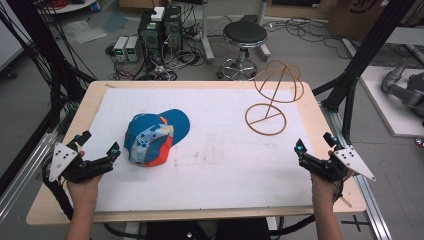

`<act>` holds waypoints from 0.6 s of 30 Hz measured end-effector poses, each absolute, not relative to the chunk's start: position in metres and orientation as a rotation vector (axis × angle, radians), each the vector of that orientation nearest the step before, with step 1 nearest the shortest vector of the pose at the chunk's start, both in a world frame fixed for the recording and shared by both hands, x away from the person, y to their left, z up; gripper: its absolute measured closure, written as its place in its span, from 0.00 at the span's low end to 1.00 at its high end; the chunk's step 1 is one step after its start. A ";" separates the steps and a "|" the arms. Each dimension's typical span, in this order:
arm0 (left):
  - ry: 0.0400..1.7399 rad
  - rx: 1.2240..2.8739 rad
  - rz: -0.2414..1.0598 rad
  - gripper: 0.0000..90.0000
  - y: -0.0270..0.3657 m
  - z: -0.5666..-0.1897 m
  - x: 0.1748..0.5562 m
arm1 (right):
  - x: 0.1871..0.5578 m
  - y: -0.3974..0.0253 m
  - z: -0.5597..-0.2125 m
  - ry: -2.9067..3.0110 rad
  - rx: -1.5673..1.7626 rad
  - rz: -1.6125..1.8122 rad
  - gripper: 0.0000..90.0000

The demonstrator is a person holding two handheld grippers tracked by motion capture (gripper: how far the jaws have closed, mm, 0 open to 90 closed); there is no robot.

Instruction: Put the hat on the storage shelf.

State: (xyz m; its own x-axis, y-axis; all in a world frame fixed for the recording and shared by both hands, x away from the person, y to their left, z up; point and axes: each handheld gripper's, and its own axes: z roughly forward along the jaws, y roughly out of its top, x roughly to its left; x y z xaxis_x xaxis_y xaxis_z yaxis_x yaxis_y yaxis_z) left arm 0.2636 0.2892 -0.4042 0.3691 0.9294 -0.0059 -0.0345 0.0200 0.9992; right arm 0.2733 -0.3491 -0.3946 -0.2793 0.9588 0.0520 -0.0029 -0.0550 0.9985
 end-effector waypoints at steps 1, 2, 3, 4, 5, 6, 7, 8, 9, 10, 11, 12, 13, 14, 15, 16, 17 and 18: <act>0.907 1.328 0.936 0.02 0.289 -0.404 0.264 | 0.273 -0.349 -0.395 1.381 1.094 1.462 0.05; 0.902 1.331 0.932 0.02 0.287 -0.405 0.264 | 0.274 -0.350 -0.395 1.380 1.090 1.457 0.05; 0.898 1.336 0.931 0.02 0.286 -0.405 0.265 | 0.273 -0.350 -0.395 1.381 1.089 1.456 0.05; 0.892 1.342 0.930 0.02 0.285 -0.404 0.265 | 0.273 -0.350 -0.394 1.376 1.087 1.458 0.05; 0.890 1.342 0.928 0.02 0.284 -0.404 0.266 | 0.273 -0.350 -0.394 1.376 1.087 1.458 0.05; 0.889 1.345 0.927 0.02 0.284 -0.404 0.266 | 0.273 -0.350 -0.394 1.376 1.090 1.459 0.05; 0.888 1.342 0.925 0.02 0.283 -0.404 0.267 | 0.273 -0.350 -0.394 1.379 1.087 1.457 0.05; 0.888 1.343 0.925 0.02 0.283 -0.404 0.267 | 0.272 -0.351 -0.395 1.381 1.089 1.454 0.05; 0.887 1.342 0.924 0.02 0.282 -0.404 0.268 | 0.272 -0.351 -0.395 1.381 1.089 1.454 0.05; 0.887 1.346 0.925 0.02 0.281 -0.404 0.268 | 0.272 -0.352 -0.395 1.379 1.094 1.455 0.05; 0.889 1.344 0.929 0.02 0.281 -0.403 0.269 | 0.272 -0.353 -0.396 1.377 1.097 1.454 0.05; 0.891 1.343 0.930 0.02 0.280 -0.403 0.269 | 0.272 -0.353 -0.396 1.377 1.095 1.455 0.05; 0.892 1.341 0.928 0.02 0.279 -0.403 0.270 | 0.272 -0.353 -0.395 1.375 1.093 1.453 0.05; 0.892 1.339 0.924 0.02 0.279 -0.403 0.271 | 0.271 -0.353 -0.396 1.377 1.090 1.451 0.05; 0.896 1.347 0.905 0.02 0.277 -0.404 0.274 | 0.271 -0.353 -0.396 1.379 1.098 1.452 0.05; 0.896 1.347 0.905 0.02 0.277 -0.404 0.274 | 0.270 -0.353 -0.396 1.381 1.093 1.449 0.05; 0.900 1.355 0.900 0.02 0.277 -0.405 0.276 | 0.270 -0.353 -0.396 1.382 1.091 1.448 0.05; 0.901 1.361 0.901 0.02 0.275 -0.405 0.277 | 0.270 -0.353 -0.396 1.382 1.098 1.449 0.05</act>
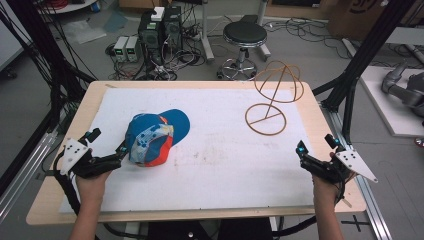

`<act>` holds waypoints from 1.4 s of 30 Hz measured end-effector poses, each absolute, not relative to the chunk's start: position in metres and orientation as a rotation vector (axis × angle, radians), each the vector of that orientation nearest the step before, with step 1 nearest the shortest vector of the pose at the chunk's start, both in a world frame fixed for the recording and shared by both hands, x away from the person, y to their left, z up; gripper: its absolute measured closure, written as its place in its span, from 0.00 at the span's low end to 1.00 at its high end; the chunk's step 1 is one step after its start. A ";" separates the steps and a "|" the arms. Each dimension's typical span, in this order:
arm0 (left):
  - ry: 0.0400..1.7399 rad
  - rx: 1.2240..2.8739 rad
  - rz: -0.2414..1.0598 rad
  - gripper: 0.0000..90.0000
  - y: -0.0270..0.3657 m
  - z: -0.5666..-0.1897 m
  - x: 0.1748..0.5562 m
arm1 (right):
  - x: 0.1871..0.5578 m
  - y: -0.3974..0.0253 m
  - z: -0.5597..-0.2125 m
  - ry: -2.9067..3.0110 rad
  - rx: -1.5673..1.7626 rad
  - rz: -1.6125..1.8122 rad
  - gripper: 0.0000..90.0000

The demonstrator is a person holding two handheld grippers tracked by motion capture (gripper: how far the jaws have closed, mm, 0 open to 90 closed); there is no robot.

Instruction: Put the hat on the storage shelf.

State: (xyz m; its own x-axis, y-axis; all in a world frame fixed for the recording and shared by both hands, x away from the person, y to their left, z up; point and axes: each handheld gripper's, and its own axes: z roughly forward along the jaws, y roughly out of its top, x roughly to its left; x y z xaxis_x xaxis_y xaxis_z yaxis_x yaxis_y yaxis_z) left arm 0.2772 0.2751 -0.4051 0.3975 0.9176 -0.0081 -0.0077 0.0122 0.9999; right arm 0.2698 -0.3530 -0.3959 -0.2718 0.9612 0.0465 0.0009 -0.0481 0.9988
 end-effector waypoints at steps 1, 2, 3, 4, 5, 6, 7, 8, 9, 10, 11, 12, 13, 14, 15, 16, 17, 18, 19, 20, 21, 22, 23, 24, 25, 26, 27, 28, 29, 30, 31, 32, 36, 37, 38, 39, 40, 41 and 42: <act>0.904 1.365 0.901 0.02 0.274 -0.405 0.279 | 0.269 -0.353 -0.396 1.382 1.102 1.450 0.05; 0.907 1.371 0.895 0.02 0.273 -0.405 0.280 | 0.269 -0.353 -0.396 1.382 1.093 1.448 0.05; 0.910 1.371 0.888 0.02 0.271 -0.405 0.282 | 0.269 -0.353 -0.396 1.382 1.093 1.448 0.05; 0.906 1.375 0.884 0.02 0.269 -0.405 0.283 | 0.269 -0.353 -0.396 1.382 1.091 1.447 0.05; 0.899 1.383 0.876 0.02 0.268 -0.405 0.284 | 0.269 -0.353 -0.396 1.383 1.096 1.446 0.05; 0.895 1.387 0.868 0.02 0.266 -0.405 0.285 | 0.269 -0.353 -0.396 1.383 1.096 1.446 0.05; 0.888 1.396 0.840 0.02 0.262 -0.405 0.289 | 0.268 -0.354 -0.396 1.383 1.097 1.443 0.05; 0.888 1.396 0.840 0.02 0.262 -0.405 0.289 | 0.268 -0.354 -0.396 1.383 1.097 1.443 0.05; 0.893 1.407 0.835 0.02 0.261 -0.406 0.292 | 0.268 -0.354 -0.397 1.386 1.094 1.444 0.05; 0.897 1.413 0.822 0.02 0.259 -0.407 0.295 | 0.267 -0.354 -0.397 1.385 1.096 1.441 0.05; 0.894 1.419 0.817 0.02 0.258 -0.407 0.297 | 0.266 -0.355 -0.397 1.388 1.095 1.438 0.05; 0.902 1.427 0.815 0.02 0.255 -0.408 0.300 | 0.266 -0.355 -0.397 1.386 1.095 1.438 0.05; 0.899 1.436 0.815 0.02 0.255 -0.409 0.301 | 0.264 -0.356 -0.397 1.385 1.098 1.435 0.05; 0.902 1.439 0.822 0.02 0.254 -0.410 0.303 | 0.264 -0.356 -0.397 1.385 1.098 1.435 0.05; 0.909 1.440 0.826 0.02 0.253 -0.410 0.305 | 0.263 -0.358 -0.397 1.380 1.099 1.430 0.05; 0.914 1.441 0.822 0.02 0.253 -0.411 0.307 | 0.261 -0.358 -0.397 1.380 1.106 1.434 0.05; 0.919 1.443 0.818 0.02 0.253 -0.412 0.308 | 0.261 -0.358 -0.397 1.380 1.106 1.434 0.05; 0.927 1.441 0.815 0.02 0.253 -0.413 0.309 | 0.261 -0.360 -0.397 1.378 1.096 1.425 0.05; 0.929 1.442 0.815 0.04 0.253 -0.413 0.310 | 0.260 -0.360 -0.397 1.375 1.104 1.426 0.05; 0.929 1.441 0.816 0.04 0.252 -0.414 0.311 | 0.260 -0.360 -0.397 1.375 1.104 1.426 0.05; 0.928 1.447 0.817 0.04 0.251 -0.414 0.312 | 0.259 -0.361 -0.397 1.374 1.099 1.421 0.05; 0.928 1.461 0.817 0.06 0.248 -0.416 0.314 | 0.258 -0.362 -0.397 1.375 1.104 1.422 0.05; 0.928 1.461 0.817 0.08 0.248 -0.416 0.314 | 0.258 -0.362 -0.397 1.375 1.104 1.422 0.05; 0.933 1.470 0.826 0.08 0.246 -0.417 0.315 | 0.258 -0.362 -0.397 1.371 1.112 1.424 0.05; 0.939 1.482 0.837 0.11 0.243 -0.418 0.317 | 0.257 -0.362 -0.397 1.369 1.108 1.420 0.05; 0.941 1.490 0.837 0.11 0.241 -0.419 0.318 | 0.257 -0.362 -0.397 1.373 1.106 1.418 0.05; 0.944 1.498 0.831 0.12 0.239 -0.420 0.319 | 0.257 -0.362 -0.397 1.376 1.105 1.419 0.05; 0.941 1.508 0.828 0.12 0.237 -0.420 0.320 | 0.257 -0.362 -0.397 1.376 1.105 1.419 0.05; 0.943 1.523 0.822 0.12 0.236 -0.420 0.321 | 0.257 -0.362 -0.397 1.375 1.107 1.421 0.05; 0.949 1.527 0.822 0.12 0.235 -0.421 0.322 | 0.256 -0.362 -0.397 1.375 1.107 1.419 0.05; 0.962 1.537 0.810 0.12 0.234 -0.421 0.324 | 0.257 -0.362 -0.397 1.375 1.106 1.419 0.05; 0.962 1.537 0.810 0.13 0.234 -0.421 0.324 | 0.257 -0.362 -0.397 1.373 1.106 1.417 0.05; 0.981 1.568 0.820 0.18 0.231 -0.422 0.326 | 0.257 -0.362 -0.397 1.376 1.107 1.415 0.05; 0.986 1.579 0.822 0.22 0.231 -0.423 0.327 | 0.257 -0.362 -0.398 1.377 1.107 1.413 0.05; 0.990 1.578 0.821 0.23 0.231 -0.423 0.327 | 0.257 -0.362 -0.398 1.377 1.108 1.413 0.05; 0.993 1.574 0.818 0.24 0.231 -0.423 0.327 | 0.257 -0.362 -0.398 1.374 1.112 1.414 0.05; 0.993 1.574 0.821 0.26 0.231 -0.423 0.326 | 0.257 -0.363 -0.398 1.371 1.110 1.417 0.05; 0.993 1.570 0.824 0.28 0.232 -0.422 0.326 | 0.257 -0.363 -0.398 1.371 1.110 1.415 0.05; 0.998 1.565 0.825 0.33 0.232 -0.422 0.326 | 0.257 -0.362 -0.398 1.374 1.119 1.417 0.05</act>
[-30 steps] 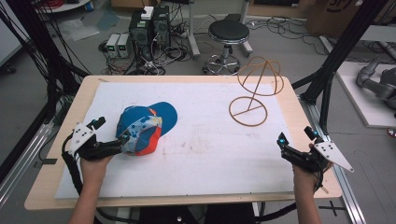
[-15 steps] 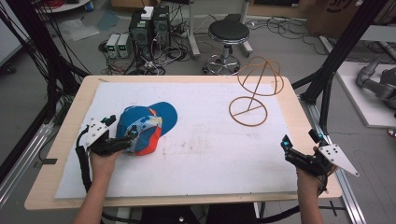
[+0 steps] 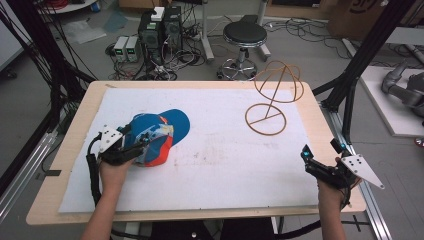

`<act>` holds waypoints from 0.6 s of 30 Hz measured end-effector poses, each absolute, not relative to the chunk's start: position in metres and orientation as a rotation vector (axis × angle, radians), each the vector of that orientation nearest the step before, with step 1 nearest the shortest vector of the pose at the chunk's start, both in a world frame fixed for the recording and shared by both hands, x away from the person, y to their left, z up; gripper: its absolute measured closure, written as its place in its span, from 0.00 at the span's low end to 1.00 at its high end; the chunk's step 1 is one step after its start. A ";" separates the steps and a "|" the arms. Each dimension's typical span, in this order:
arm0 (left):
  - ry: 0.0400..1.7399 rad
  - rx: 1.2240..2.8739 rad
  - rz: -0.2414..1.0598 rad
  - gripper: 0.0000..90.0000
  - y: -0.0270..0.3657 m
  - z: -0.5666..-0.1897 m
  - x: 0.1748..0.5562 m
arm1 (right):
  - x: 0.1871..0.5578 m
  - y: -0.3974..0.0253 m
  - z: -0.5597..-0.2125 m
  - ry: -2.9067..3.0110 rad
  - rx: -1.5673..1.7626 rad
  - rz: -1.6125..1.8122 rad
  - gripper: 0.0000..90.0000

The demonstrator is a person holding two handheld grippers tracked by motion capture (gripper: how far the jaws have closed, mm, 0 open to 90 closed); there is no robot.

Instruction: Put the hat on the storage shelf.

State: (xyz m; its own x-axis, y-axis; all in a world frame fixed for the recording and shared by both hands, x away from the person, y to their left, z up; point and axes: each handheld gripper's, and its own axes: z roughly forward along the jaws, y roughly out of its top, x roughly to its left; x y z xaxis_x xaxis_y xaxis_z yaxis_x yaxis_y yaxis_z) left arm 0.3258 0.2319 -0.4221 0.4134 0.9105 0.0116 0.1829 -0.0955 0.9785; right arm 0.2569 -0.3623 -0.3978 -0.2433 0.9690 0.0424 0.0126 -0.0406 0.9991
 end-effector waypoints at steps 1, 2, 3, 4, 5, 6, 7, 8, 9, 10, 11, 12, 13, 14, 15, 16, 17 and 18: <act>0.998 1.565 0.823 0.35 0.232 -0.422 0.326 | 0.257 -0.363 -0.398 1.377 1.110 1.414 0.05; 1.006 1.565 0.822 0.35 0.232 -0.422 0.326 | 0.257 -0.363 -0.398 1.377 1.110 1.414 0.05; 1.010 1.569 0.819 0.38 0.232 -0.423 0.326 | 0.257 -0.362 -0.398 1.381 1.113 1.414 0.05; 1.020 1.571 0.810 0.41 0.232 -0.423 0.327 | 0.258 -0.362 -0.398 1.381 1.108 1.413 0.05; 1.025 1.581 0.803 0.48 0.233 -0.424 0.327 | 0.258 -0.361 -0.398 1.387 1.106 1.408 0.05; 1.032 1.580 0.793 0.49 0.232 -0.424 0.328 | 0.258 -0.361 -0.398 1.387 1.103 1.407 0.05; 1.031 1.581 0.782 0.51 0.232 -0.425 0.328 | 0.258 -0.361 -0.398 1.390 1.104 1.405 0.05; 1.031 1.578 0.777 0.51 0.232 -0.425 0.328 | 0.258 -0.361 -0.398 1.390 1.104 1.405 0.05; 1.028 1.575 0.776 0.52 0.232 -0.424 0.328 | 0.258 -0.361 -0.398 1.392 1.110 1.408 0.05; 1.031 1.570 0.775 0.56 0.232 -0.424 0.327 | 0.258 -0.362 -0.398 1.389 1.108 1.404 0.05; 1.030 1.567 0.777 0.57 0.232 -0.424 0.327 | 0.258 -0.362 -0.398 1.388 1.112 1.405 0.05; 1.030 1.570 0.782 0.58 0.232 -0.423 0.327 | 0.258 -0.362 -0.398 1.388 1.111 1.404 0.05; 1.030 1.570 0.782 0.59 0.232 -0.423 0.327 | 0.258 -0.362 -0.398 1.388 1.112 1.404 0.05; 1.034 1.567 0.780 0.61 0.232 -0.423 0.326 | 0.258 -0.362 -0.398 1.389 1.111 1.403 0.05; 1.040 1.560 0.775 0.61 0.232 -0.422 0.326 | 0.258 -0.362 -0.398 1.389 1.109 1.403 0.05; 1.040 1.560 0.775 0.62 0.232 -0.422 0.326 | 0.258 -0.362 -0.398 1.387 1.110 1.404 0.05; 1.039 1.559 0.775 0.62 0.232 -0.422 0.326 | 0.258 -0.362 -0.398 1.387 1.110 1.404 0.05; 1.037 1.559 0.777 0.63 0.233 -0.422 0.325 | 0.258 -0.362 -0.398 1.389 1.109 1.404 0.05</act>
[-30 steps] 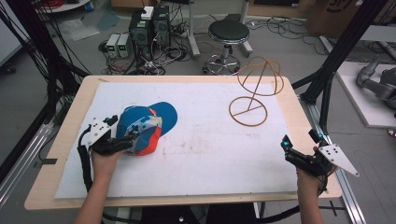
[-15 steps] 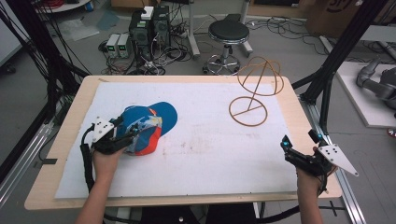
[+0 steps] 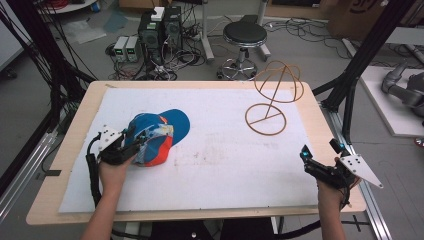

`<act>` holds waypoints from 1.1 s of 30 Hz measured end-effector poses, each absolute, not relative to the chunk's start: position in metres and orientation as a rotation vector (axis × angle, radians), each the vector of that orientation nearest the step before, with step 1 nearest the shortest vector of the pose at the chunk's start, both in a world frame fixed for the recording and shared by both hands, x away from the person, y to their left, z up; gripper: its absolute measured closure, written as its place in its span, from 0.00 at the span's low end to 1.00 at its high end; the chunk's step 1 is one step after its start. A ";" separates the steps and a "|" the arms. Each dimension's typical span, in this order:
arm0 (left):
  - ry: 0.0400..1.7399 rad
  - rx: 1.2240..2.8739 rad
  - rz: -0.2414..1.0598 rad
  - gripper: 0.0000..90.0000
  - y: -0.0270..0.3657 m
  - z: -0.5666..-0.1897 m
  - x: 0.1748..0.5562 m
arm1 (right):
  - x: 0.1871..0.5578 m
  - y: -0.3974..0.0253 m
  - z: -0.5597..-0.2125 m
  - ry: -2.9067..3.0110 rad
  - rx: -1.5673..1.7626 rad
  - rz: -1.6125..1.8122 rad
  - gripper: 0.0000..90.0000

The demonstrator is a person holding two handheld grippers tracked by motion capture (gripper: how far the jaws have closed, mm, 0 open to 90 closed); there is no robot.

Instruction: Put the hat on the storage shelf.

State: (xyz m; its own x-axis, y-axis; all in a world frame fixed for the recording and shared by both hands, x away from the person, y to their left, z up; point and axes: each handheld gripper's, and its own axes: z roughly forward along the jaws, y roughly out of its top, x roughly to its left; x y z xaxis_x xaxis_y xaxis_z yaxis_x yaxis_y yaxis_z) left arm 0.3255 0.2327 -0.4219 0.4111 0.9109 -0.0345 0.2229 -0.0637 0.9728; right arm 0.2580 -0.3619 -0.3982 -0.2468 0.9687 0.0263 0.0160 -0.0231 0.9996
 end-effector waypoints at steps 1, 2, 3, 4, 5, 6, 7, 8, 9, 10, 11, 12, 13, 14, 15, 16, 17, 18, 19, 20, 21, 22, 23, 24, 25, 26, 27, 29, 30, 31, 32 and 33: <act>1.039 1.559 0.777 0.65 0.233 -0.422 0.325 | 0.258 -0.362 -0.398 1.389 1.110 1.404 0.05; 1.040 1.563 0.783 0.65 0.233 -0.422 0.325 | 0.258 -0.362 -0.398 1.388 1.109 1.404 0.05; 1.048 1.562 0.784 0.65 0.232 -0.422 0.325 | 0.258 -0.362 -0.398 1.389 1.110 1.404 0.05; 1.058 1.564 0.789 0.66 0.232 -0.422 0.325 | 0.258 -0.362 -0.398 1.389 1.110 1.403 0.05; 1.061 1.566 0.790 0.67 0.232 -0.422 0.326 | 0.258 -0.362 -0.398 1.388 1.107 1.402 0.05; 1.064 1.569 0.790 0.68 0.232 -0.422 0.326 | 0.258 -0.362 -0.398 1.389 1.109 1.402 0.05; 1.070 1.572 0.797 0.68 0.232 -0.423 0.326 | 0.258 -0.362 -0.398 1.389 1.110 1.403 0.05; 1.073 1.577 0.806 0.69 0.232 -0.423 0.326 | 0.258 -0.362 -0.398 1.389 1.110 1.401 0.05; 1.074 1.579 0.808 0.69 0.232 -0.424 0.326 | 0.258 -0.362 -0.398 1.389 1.110 1.401 0.05; 1.079 1.580 0.809 0.69 0.231 -0.424 0.326 | 0.258 -0.362 -0.398 1.387 1.111 1.402 0.05; 1.083 1.589 0.812 0.69 0.231 -0.424 0.327 | 0.258 -0.362 -0.398 1.389 1.109 1.401 0.05; 1.085 1.588 0.816 0.69 0.231 -0.425 0.327 | 0.258 -0.362 -0.398 1.389 1.110 1.401 0.05; 1.090 1.584 0.817 0.68 0.231 -0.425 0.327 | 0.258 -0.362 -0.398 1.390 1.112 1.401 0.05; 1.089 1.575 0.806 0.66 0.231 -0.425 0.327 | 0.258 -0.361 -0.398 1.390 1.113 1.402 0.05; 1.088 1.572 0.797 0.66 0.231 -0.425 0.327 | 0.258 -0.361 -0.398 1.390 1.113 1.402 0.05; 1.082 1.570 0.799 0.63 0.231 -0.425 0.328 | 0.258 -0.362 -0.398 1.391 1.112 1.401 0.05; 1.074 1.572 0.796 0.57 0.231 -0.425 0.328 | 0.258 -0.362 -0.398 1.391 1.111 1.400 0.05; 1.072 1.574 0.798 0.54 0.231 -0.426 0.328 | 0.258 -0.362 -0.398 1.391 1.111 1.400 0.05; 1.070 1.578 0.797 0.51 0.230 -0.426 0.329 | 0.258 -0.362 -0.398 1.390 1.111 1.401 0.05; 1.068 1.586 0.799 0.51 0.230 -0.426 0.329 | 0.258 -0.362 -0.398 1.390 1.111 1.401 0.05; 1.071 1.588 0.812 0.50 0.229 -0.427 0.329 | 0.258 -0.362 -0.398 1.391 1.110 1.402 0.05; 1.068 1.598 0.818 0.46 0.229 -0.427 0.329 | 0.258 -0.362 -0.398 1.392 1.110 1.402 0.05; 1.053 1.618 0.805 0.49 0.228 -0.427 0.329 | 0.258 -0.362 -0.398 1.392 1.110 1.403 0.05; 1.053 1.631 0.799 0.60 0.227 -0.428 0.329 | 0.258 -0.362 -0.398 1.390 1.110 1.404 0.05; 1.060 1.641 0.772 0.60 0.226 -0.428 0.330 | 0.258 -0.362 -0.398 1.390 1.110 1.404 0.05; 1.054 1.649 0.770 0.63 0.227 -0.428 0.330 | 0.258 -0.362 -0.398 1.389 1.111 1.406 0.05; 1.055 1.650 0.773 0.64 0.226 -0.428 0.331 | 0.258 -0.362 -0.398 1.390 1.111 1.404 0.05; 1.060 1.655 0.792 0.67 0.225 -0.428 0.330 | 0.258 -0.362 -0.398 1.393 1.109 1.403 0.05; 1.056 1.651 0.791 0.70 0.226 -0.427 0.329 | 0.258 -0.362 -0.398 1.392 1.108 1.403 0.05; 1.051 1.643 0.790 0.82 0.226 -0.426 0.328 | 0.258 -0.362 -0.398 1.389 1.110 1.403 0.05; 1.046 1.635 0.788 0.87 0.226 -0.426 0.328 | 0.258 -0.362 -0.398 1.391 1.109 1.402 0.05; 1.045 1.633 0.787 0.87 0.227 -0.425 0.327 | 0.258 -0.362 -0.398 1.391 1.109 1.402 0.05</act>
